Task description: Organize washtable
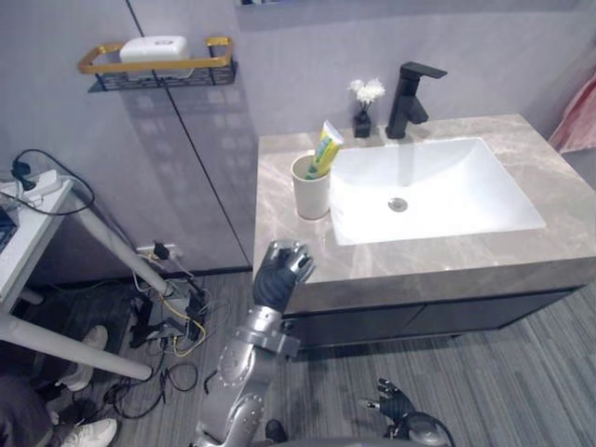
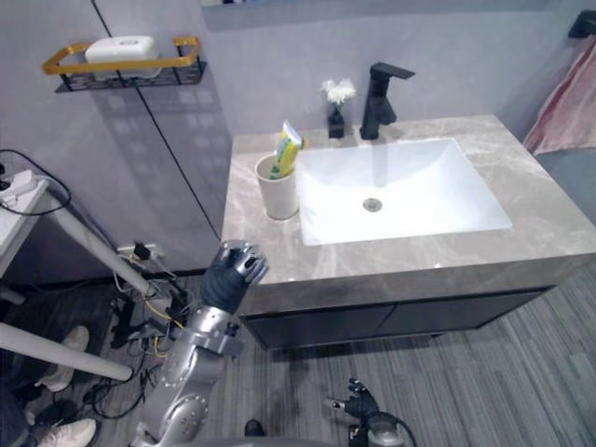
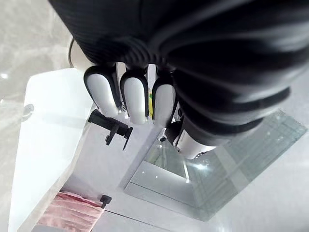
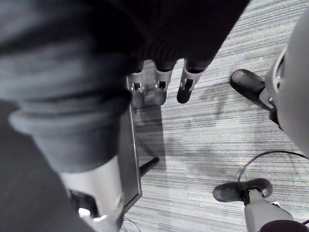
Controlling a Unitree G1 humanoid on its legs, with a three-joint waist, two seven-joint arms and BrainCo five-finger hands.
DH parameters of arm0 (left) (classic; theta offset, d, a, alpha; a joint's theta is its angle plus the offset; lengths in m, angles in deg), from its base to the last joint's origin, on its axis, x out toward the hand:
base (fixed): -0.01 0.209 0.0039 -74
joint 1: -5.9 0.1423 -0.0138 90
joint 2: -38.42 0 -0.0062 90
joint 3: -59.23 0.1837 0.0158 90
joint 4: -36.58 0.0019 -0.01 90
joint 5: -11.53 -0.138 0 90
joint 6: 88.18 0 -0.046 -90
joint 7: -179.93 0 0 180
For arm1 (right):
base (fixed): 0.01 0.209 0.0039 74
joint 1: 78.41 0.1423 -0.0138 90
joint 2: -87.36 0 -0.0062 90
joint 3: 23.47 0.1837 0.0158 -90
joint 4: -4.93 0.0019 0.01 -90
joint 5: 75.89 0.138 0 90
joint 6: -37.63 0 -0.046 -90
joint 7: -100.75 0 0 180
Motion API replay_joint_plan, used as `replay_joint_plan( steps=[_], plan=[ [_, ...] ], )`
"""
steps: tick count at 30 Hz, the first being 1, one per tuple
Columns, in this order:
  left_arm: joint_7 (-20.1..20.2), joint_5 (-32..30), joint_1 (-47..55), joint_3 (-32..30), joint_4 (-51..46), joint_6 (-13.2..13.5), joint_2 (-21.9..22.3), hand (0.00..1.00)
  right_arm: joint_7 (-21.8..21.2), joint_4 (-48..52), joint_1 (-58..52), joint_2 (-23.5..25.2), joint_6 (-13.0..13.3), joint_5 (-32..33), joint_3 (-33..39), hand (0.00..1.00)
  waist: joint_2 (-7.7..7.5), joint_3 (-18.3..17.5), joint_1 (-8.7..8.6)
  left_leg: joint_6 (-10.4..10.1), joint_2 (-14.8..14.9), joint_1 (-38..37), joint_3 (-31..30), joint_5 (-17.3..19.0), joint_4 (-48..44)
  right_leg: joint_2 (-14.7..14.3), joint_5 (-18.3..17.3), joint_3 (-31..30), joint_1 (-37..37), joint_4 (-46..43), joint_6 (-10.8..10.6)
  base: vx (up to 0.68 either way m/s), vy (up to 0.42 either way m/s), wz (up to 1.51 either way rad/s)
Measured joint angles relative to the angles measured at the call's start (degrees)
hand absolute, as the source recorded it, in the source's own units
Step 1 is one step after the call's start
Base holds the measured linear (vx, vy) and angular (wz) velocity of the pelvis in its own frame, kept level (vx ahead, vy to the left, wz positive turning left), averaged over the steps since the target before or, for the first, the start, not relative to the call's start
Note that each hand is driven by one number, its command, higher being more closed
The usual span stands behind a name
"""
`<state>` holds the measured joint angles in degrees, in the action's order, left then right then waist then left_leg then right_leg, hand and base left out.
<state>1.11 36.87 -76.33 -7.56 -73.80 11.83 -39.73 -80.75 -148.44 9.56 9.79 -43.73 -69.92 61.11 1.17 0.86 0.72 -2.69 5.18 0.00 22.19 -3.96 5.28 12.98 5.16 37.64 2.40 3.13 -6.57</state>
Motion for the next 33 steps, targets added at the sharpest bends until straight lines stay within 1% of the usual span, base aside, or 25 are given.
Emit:
replay_joint_plan(
  steps=[4, 6, 8, 11, 13, 15, 20, 25, 28, 30, 33],
  plan=[
    [-1.6, -4.6, -4.4, 1.8, 0.3, 0.7, 1.0, 1.0, 0.0, 1.1, -0.7, -0.1, 0.0, 0.0, -0.1, 0.0, -0.01, 0.0, -0.08, 0.0, -0.2, -0.4, 0.0, 0.0, 0.0, 0.3, 0.0, 0.0, 0.4, -0.1, 0.0, -0.02, 0.013, 0.02],
    [-2.4, -6.5, -6.3, 2.6, 1.9, 1.5, 1.1, 1.0, 0.0, 1.8, -1.0, -0.2, 0.0, 0.0, -0.1, 0.0, 0.0, 0.0, -0.24, 0.0, -0.1, -0.7, 0.2, 0.0, 0.0, 0.3, 0.0, -0.2, 0.5, -0.2, -0.1, -0.02, 0.01, -0.05],
    [-3.4, -8.8, -8.3, 2.9, 5.4, 1.7, 1.8, 1.0, 0.0, 2.0, -1.1, -0.3, 0.0, 0.0, -0.2, 0.0, 0.01, 0.0, -0.52, 0.0, -0.1, -0.8, 0.4, 0.0, 0.0, 0.2, 0.0, -0.4, 0.5, -0.1, -0.1, -0.02, 0.008, -0.05],
    [-5.4, -11.2, -11.0, 2.3, 10.6, 1.7, 2.1, 1.0, 0.0, 2.8, -1.1, -0.4, 0.0, 0.0, -0.1, 0.0, 0.02, 0.0, -1.55, 0.0, -0.1, -1.1, 0.8, 0.0, 0.0, 0.2, 0.3, -0.8, 0.5, -0.1, 0.0, -0.02, 0.013, -0.09],
    [-7.0, -12.6, -14.2, 0.6, 16.4, 1.6, 1.5, 1.0, 0.0, 4.2, -1.7, -0.4, -0.2, -0.1, -0.2, 0.0, -0.18, 0.3, -1.99, 0.0, -0.3, -2.1, 1.6, 0.0, 0.0, -0.1, 0.5, -1.6, 1.1, 0.4, 0.3, -0.02, 0.016, -0.18],
    [-7.8, -12.6, -14.5, -1.3, 17.2, 1.5, 1.5, 1.0, 0.0, 4.8, -1.9, -0.5, -0.1, -0.1, -0.2, 0.0, -0.27, 0.4, -3.02, 0.0, -0.2, -2.4, 1.6, 0.0, 0.0, -0.4, 0.7, -1.5, 1.3, 1.1, 0.5, -0.04, -0.003, -0.05],
    [-9.2, -12.4, -16.9, -4.1, 18.9, 1.5, 0.6, 1.0, 0.0, 5.9, -2.8, -1.7, -0.3, -1.1, -0.1, 0.0, -0.39, 1.4, -3.12, -0.1, 0.0, -2.5, 1.7, 0.1, 0.0, -0.9, 0.8, -1.6, 1.5, 2.2, 0.9, -0.04, -0.013, -0.04],
    [-10.3, -12.4, -19.7, -7.2, 22.4, 1.4, 0.5, 1.0, 0.0, 6.4, -3.2, -1.9, -0.5, -1.6, -0.1, 0.0, -0.74, 2.2, -3.47, -0.1, -0.1, -2.5, 1.8, 0.1, 0.0, -0.9, 1.0, -1.6, 1.5, 2.4, 0.7, 0.0, 0.0, 0.0],
    [-11.6, -12.4, -22.1, -9.2, 22.6, 1.0, 0.8, 1.0, 0.0, 6.9, -3.0, -1.8, -0.4, -1.5, -0.2, 0.0, -1.19, 3.3, -3.75, -0.2, -0.1, -2.1, 2.0, 0.1, 0.0, -0.8, 1.3, -2.1, 1.0, 2.4, 0.2, 0.0, 0.0, 0.0],
    [-12.1, -12.4, -23.3, -10.1, 22.6, 1.0, 1.0, 1.0, 0.0, 7.1, -3.0, -1.8, -0.4, -1.5, -0.2, 0.0, -1.32, 3.4, -3.85, -0.2, -0.1, -1.5, 2.3, 0.1, 0.0, -0.8, 1.5, -2.4, 0.2, 2.2, 0.2, 0.01, 0.015, -0.08],
    [-12.7, -12.0, -25.3, -10.5, 22.6, 1.0, 1.3, 1.0, 0.0, 8.3, -3.0, -1.8, -0.4, -1.4, -0.3, 0.0, -1.54, 4.8, -3.96, -0.2, -0.1, -1.5, 2.9, 0.1, 0.0, -0.7, 1.6, -3.1, 0.1, 2.1, 0.2, 0.01, 0.015, -0.1]
  ],
)
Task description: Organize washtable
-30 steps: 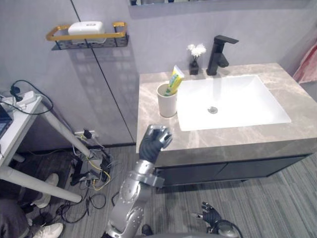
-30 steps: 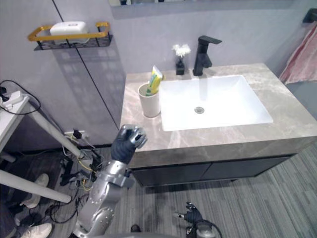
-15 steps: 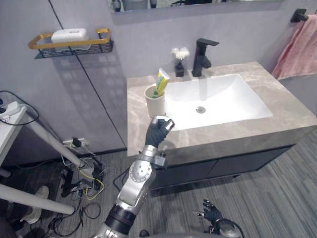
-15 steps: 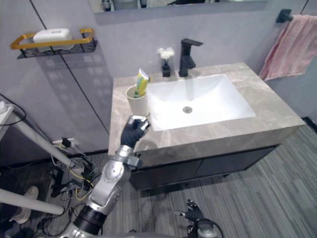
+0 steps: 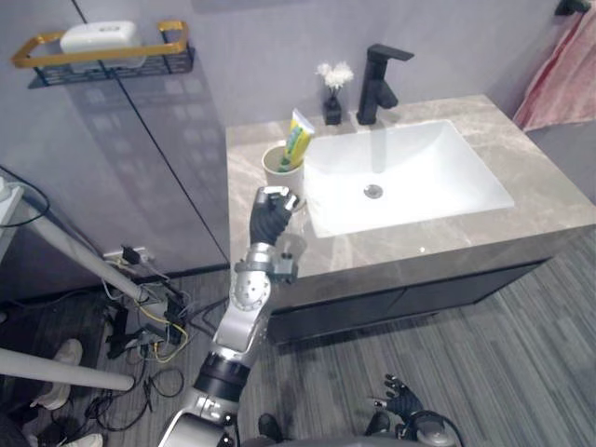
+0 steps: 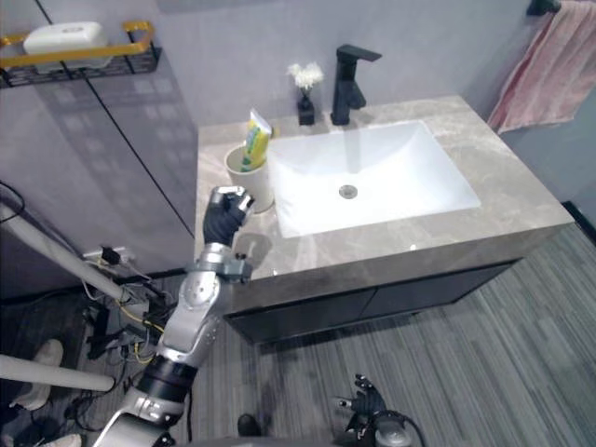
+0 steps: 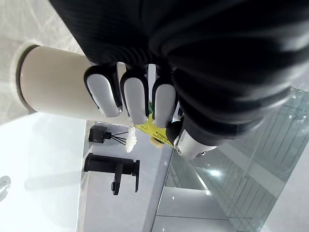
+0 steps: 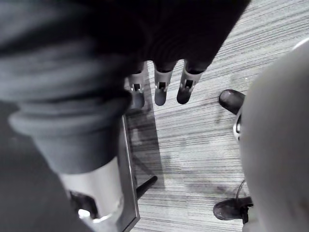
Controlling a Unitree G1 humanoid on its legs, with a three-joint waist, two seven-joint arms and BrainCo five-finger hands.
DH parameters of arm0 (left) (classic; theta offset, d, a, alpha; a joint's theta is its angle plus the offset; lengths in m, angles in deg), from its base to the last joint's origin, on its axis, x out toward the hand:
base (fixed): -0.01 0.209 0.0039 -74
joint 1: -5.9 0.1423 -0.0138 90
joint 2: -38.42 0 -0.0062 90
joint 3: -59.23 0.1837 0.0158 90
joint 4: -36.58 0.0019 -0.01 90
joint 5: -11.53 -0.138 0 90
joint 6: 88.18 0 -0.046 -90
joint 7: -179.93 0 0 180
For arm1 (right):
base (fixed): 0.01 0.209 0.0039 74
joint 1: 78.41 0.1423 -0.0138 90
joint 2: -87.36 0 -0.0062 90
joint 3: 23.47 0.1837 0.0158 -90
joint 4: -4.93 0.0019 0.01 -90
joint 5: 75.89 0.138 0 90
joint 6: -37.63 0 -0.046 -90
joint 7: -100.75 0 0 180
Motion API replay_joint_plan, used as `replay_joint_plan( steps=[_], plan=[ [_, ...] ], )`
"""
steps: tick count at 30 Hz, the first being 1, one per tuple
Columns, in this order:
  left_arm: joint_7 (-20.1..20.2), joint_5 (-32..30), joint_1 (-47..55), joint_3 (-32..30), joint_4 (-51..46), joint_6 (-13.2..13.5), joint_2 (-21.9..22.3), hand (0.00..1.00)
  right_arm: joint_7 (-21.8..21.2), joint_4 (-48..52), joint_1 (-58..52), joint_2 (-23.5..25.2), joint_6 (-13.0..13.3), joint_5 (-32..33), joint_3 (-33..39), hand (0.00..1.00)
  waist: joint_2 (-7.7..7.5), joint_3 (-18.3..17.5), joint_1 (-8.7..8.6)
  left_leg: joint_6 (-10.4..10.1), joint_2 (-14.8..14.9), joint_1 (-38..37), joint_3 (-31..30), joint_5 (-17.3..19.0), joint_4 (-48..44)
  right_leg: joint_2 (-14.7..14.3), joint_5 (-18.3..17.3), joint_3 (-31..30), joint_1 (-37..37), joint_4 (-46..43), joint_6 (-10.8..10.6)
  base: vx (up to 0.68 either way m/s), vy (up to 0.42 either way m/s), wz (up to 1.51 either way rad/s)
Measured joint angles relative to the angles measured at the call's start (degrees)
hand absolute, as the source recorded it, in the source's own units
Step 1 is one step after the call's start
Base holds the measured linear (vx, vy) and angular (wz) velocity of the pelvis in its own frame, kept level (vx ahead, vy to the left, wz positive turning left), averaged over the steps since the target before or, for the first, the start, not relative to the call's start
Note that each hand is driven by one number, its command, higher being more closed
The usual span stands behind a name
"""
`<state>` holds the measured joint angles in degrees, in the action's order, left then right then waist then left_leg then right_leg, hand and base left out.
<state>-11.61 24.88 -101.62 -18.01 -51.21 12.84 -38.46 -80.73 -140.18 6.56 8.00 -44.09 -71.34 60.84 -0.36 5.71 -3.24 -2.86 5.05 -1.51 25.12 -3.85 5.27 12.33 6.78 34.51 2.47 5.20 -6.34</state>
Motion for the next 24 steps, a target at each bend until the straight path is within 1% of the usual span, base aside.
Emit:
replay_joint_plan(
  steps=[3, 4, 13, 18, 24],
  plan=[
    [0.0, 2.1, -0.4, -0.1, 0.1, -0.1, 1.0, 1.0, 0.0, 0.5, 0.1, -0.1, 0.0, 0.1, -0.2, 0.0, 0.03, 0.8, -0.81, 0.0, 0.0, 0.6, 0.3, 0.0, 0.0, 0.1, 0.0, -0.3, -0.9, -0.3, 0.0, -0.02, 0.013, -0.05],
    [0.0, 2.5, -1.3, -0.1, 0.2, -0.5, 1.5, 1.0, 0.0, 0.9, 0.2, -0.1, 0.1, 0.1, -0.2, 0.0, 0.03, 1.6, -0.86, 0.0, 0.0, 0.6, 0.3, 0.0, 0.0, 0.1, 0.0, -0.4, -1.0, -0.4, 0.0, -0.03, 0.012, -0.03],
    [0.0, 4.1, -5.7, -1.9, 2.1, -0.8, 2.8, 1.0, 0.0, 3.7, 0.3, -0.9, 0.1, 0.6, -1.1, 0.0, 0.24, 4.9, -0.99, 0.2, 0.0, 1.2, 1.5, 0.1, -0.5, 0.9, 0.0, -1.8, -2.9, -1.8, 0.0, -0.03, 0.008, -0.07],
    [0.1, 4.5, -6.0, -1.9, 2.3, -0.8, 2.8, 1.0, 0.0, 4.7, 0.3, -1.1, 0.1, 0.6, -1.1, 0.0, 0.35, 6.1, -1.01, 0.2, 0.0, 2.0, 1.6, 0.6, -1.4, 1.1, 0.0, -1.9, -3.7, -2.1, 0.0, -0.02, 0.005, -0.02],
    [0.1, 4.7, -6.4, -2.0, 3.3, -0.8, 3.4, 1.0, 0.1, 5.0, 0.6, -1.4, 0.2, 0.6, -1.0, 0.0, 0.97, 6.7, -1.25, 0.1, 0.0, 3.4, 1.6, 0.9, -2.2, 1.1, 0.0, -1.9, -4.8, -2.2, 0.0, -0.01, 0.002, 0.0]
  ],
)
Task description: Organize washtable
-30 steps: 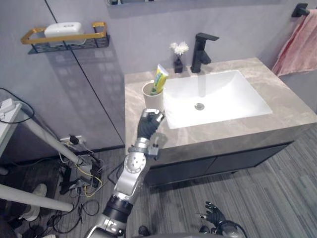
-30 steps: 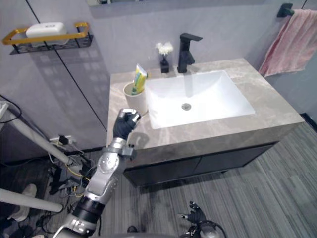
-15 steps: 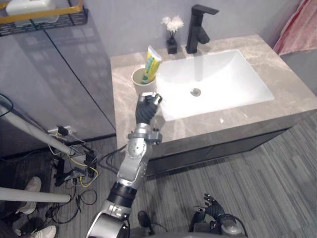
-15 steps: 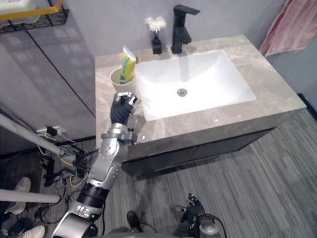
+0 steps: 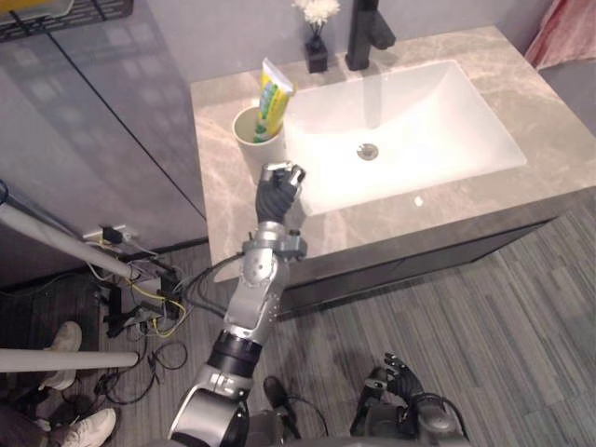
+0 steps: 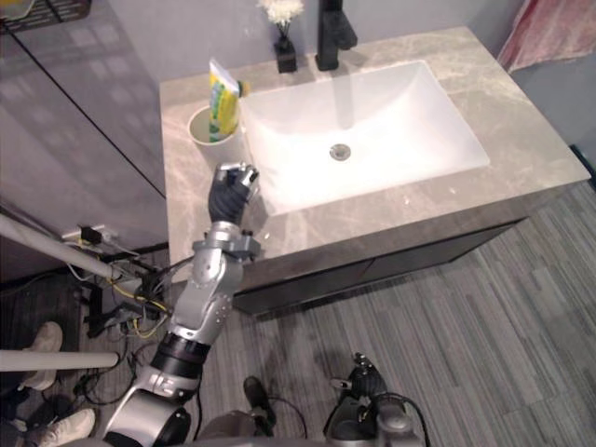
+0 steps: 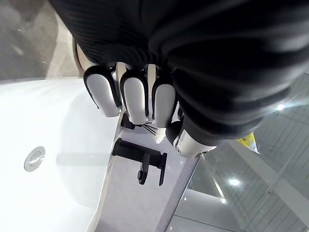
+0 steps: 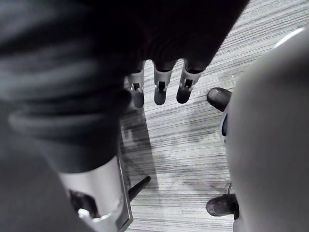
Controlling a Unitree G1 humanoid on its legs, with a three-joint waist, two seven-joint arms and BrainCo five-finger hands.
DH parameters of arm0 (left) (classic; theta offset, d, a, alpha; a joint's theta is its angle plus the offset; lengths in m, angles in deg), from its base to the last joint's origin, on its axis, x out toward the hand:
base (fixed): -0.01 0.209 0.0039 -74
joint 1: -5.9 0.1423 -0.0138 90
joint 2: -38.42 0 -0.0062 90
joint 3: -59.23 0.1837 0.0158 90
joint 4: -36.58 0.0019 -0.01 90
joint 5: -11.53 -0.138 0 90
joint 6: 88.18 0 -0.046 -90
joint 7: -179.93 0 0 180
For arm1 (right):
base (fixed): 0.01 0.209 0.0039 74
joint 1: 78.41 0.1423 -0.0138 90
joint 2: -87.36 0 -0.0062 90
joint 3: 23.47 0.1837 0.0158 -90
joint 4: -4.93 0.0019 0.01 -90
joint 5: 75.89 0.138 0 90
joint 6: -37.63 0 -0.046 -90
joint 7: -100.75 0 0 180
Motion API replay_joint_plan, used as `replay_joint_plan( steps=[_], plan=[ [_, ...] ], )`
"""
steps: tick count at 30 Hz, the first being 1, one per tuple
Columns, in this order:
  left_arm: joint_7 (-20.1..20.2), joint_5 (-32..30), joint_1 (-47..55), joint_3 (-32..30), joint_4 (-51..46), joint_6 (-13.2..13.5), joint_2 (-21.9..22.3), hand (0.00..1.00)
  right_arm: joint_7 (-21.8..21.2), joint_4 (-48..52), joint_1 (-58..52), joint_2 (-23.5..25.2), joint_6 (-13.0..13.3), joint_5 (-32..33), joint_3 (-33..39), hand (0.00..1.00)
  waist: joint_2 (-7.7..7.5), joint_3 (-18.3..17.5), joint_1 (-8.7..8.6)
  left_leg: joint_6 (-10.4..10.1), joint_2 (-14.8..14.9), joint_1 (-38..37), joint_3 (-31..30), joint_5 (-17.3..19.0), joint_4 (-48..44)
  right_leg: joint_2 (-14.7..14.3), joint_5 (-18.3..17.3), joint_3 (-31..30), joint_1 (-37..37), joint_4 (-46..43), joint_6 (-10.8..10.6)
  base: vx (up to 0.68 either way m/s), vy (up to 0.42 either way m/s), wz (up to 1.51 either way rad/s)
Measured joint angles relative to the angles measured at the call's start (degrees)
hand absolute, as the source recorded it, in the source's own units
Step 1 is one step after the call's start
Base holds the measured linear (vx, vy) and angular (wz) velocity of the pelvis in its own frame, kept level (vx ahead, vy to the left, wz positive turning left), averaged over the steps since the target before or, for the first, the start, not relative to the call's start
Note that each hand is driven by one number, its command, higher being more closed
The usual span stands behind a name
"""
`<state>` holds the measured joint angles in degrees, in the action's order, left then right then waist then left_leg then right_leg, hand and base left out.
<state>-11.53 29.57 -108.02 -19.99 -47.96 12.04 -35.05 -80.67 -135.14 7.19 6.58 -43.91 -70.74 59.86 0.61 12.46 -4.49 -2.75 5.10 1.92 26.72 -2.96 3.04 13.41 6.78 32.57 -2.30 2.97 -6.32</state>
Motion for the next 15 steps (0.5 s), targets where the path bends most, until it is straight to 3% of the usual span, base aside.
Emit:
replay_joint_plan(
  steps=[15],
  plan=[
    [-1.1, 0.3, -2.6, -1.6, 2.6, 0.1, 0.4, 1.0, 0.0, 2.2, 0.2, -0.6, 0.1, 0.5, 0.0, 0.0, 0.42, 2.0, -0.32, 0.5, 0.2, 3.9, 0.1, 1.7, -3.7, 0.9, 0.0, -1.2, -3.6, -1.6, 0.0, -0.02, 0.001, -0.02]
  ],
)
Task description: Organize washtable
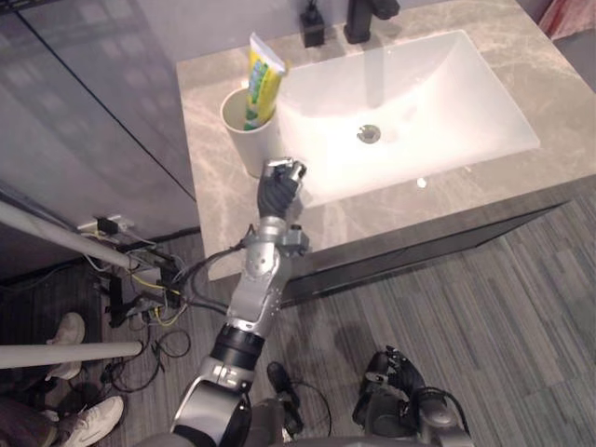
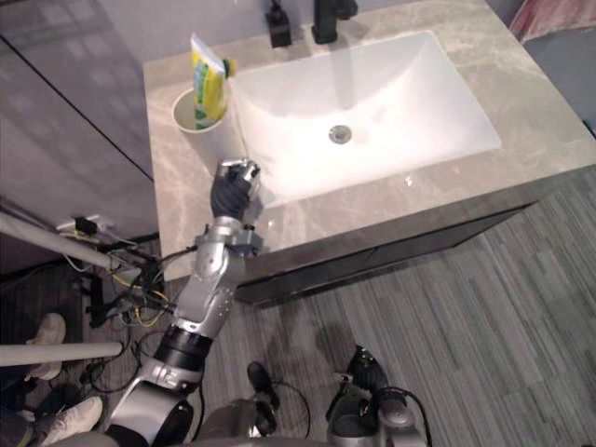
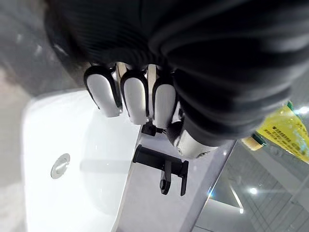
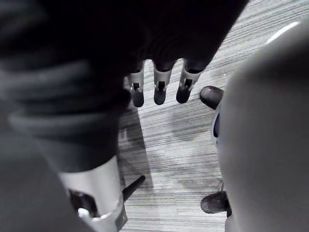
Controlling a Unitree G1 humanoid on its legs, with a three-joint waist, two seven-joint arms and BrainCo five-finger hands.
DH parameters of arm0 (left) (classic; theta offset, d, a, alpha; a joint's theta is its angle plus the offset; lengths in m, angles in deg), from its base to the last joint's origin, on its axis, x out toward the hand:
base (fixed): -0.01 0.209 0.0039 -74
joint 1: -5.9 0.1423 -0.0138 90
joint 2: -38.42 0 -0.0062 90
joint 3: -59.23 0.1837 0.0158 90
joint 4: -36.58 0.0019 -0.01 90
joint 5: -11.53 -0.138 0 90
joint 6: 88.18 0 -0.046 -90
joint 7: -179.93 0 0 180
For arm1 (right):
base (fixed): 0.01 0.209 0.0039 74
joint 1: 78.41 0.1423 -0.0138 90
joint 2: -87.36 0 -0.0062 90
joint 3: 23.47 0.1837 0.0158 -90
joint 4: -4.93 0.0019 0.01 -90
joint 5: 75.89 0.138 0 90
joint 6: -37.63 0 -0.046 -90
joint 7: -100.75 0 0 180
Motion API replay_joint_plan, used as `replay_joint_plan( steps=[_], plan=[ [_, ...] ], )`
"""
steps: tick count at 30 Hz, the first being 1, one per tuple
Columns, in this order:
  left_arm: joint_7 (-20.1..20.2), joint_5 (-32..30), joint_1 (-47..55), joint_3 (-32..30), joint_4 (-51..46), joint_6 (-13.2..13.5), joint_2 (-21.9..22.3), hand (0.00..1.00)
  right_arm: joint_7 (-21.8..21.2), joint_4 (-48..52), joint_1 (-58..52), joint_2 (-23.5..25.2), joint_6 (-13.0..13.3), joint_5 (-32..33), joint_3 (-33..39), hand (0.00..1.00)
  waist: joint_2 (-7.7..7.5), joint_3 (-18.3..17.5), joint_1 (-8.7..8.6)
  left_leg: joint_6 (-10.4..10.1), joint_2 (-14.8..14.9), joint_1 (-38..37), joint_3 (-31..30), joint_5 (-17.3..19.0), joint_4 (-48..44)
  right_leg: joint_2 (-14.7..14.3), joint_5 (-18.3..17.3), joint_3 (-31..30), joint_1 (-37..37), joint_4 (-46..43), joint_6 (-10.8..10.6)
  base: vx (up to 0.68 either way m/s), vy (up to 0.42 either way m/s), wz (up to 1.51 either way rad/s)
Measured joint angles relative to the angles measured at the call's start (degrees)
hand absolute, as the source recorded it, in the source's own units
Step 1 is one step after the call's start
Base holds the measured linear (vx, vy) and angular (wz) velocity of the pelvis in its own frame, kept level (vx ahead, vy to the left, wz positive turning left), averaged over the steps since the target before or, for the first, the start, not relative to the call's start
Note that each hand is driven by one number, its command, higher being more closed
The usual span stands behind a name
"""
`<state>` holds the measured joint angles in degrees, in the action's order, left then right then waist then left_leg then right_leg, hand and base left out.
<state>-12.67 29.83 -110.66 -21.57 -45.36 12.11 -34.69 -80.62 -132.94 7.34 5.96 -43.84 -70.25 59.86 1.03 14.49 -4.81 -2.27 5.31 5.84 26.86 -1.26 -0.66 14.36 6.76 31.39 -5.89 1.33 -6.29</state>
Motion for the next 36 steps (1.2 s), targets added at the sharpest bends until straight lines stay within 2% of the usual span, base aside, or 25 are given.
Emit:
replay_joint_plan(
  steps=[7, 12, 36],
  plan=[
    [-0.3, 0.0, -1.4, -0.8, 1.0, -0.1, -0.1, 1.0, 0.0, 0.1, 0.0, -0.1, 0.0, 0.7, 0.0, 0.0, 0.04, 0.3, -0.04, 0.0, 0.1, 0.4, -0.1, 0.0, -0.4, 0.1, 0.0, 0.0, -0.3, -0.3, 0.0, -0.03, -0.005, 0.0],
    [-0.4, -0.5, -2.2, -0.9, 0.9, 0.2, -0.1, 1.0, 0.0, 1.4, 0.0, -0.4, 0.0, 0.8, 0.0, 0.0, 0.19, 1.8, -0.07, 0.3, 0.3, 0.7, -0.1, 0.8, -1.8, 0.4, 0.0, -0.2, -0.3, -0.8, 0.0, -0.05, -0.006, -0.01],
    [-2.7, -1.3, -6.1, -3.2, 2.7, 0.3, -0.2, 1.0, 0.0, 2.2, 0.0, -0.5, 0.1, 0.8, 0.0, 0.0, 0.25, 2.2, -0.49, 0.4, 0.3, 2.4, 0.0, 0.9, -2.4, 0.5, 0.2, -0.4, -2.2, -1.2, 0.3, -0.04, -0.011, 0.0]
  ],
)
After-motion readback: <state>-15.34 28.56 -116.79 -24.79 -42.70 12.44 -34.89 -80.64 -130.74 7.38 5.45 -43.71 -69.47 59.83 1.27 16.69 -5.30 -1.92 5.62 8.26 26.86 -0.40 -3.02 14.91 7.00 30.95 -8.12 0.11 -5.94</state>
